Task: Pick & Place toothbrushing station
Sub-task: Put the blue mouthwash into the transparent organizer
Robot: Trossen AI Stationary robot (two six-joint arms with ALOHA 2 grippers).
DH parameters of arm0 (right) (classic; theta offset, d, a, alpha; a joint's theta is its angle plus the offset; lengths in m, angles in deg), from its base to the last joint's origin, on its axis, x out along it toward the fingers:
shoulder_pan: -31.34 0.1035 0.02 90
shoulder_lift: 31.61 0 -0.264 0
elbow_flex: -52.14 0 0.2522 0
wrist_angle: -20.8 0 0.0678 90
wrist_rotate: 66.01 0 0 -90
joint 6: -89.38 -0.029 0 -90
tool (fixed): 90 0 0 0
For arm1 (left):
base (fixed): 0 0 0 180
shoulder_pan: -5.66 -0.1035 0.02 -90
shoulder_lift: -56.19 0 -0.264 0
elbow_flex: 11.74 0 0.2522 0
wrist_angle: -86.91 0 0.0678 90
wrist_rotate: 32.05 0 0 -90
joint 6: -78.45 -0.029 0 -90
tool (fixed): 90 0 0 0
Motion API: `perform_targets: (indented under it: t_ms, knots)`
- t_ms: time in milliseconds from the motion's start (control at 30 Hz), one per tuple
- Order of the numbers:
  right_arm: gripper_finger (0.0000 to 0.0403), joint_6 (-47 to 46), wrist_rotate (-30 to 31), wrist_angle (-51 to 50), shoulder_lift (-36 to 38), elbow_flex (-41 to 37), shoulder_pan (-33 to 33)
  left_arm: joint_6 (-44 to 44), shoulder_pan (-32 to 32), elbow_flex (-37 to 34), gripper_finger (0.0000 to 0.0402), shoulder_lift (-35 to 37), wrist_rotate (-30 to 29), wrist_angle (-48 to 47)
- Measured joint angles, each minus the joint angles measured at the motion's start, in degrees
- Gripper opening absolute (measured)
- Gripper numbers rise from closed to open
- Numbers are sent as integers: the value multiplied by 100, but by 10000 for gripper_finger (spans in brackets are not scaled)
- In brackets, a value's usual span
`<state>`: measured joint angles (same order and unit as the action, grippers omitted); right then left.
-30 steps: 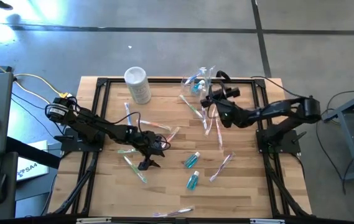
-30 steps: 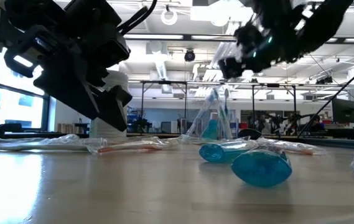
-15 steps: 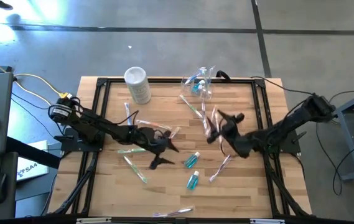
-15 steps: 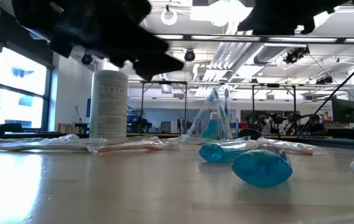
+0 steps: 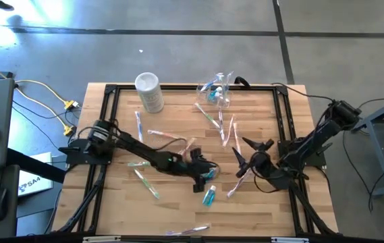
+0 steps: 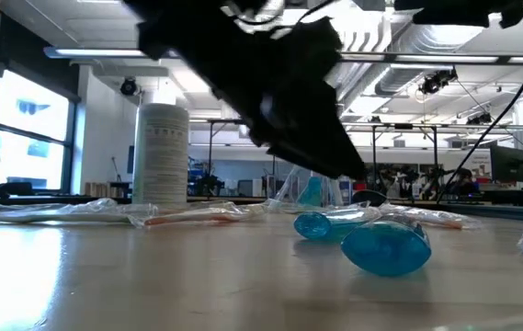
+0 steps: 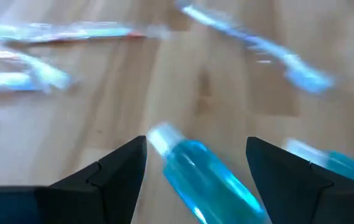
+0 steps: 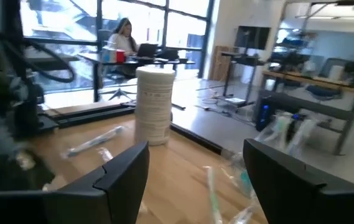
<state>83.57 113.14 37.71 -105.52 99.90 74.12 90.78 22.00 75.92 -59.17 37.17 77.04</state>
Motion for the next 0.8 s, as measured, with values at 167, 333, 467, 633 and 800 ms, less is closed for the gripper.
perform_targets:
  t_ms: [167, 333, 467, 633, 800]
  knots:
    - [252, 270, 56, 164, 0, 0, 77, 146, 60, 838, 268, -479, -121, -1042]
    - [252, 300, 66, 183, 0, 0, 73, 721, -74, 876, 268, -580, -116, -1573]
    - [252, 301, 72, 208, 0, 0, 73, 1069, -225, 816, 268, -712, 167, -1547]
    - [252, 301, 55, 219, 0, 0, 73, 1016, -329, 823, 249, -870, 617, -1587]
    - [252, 287, 50, 219, 0, 0, 73, 627, -320, 821, 149, -825, 701, -1607]
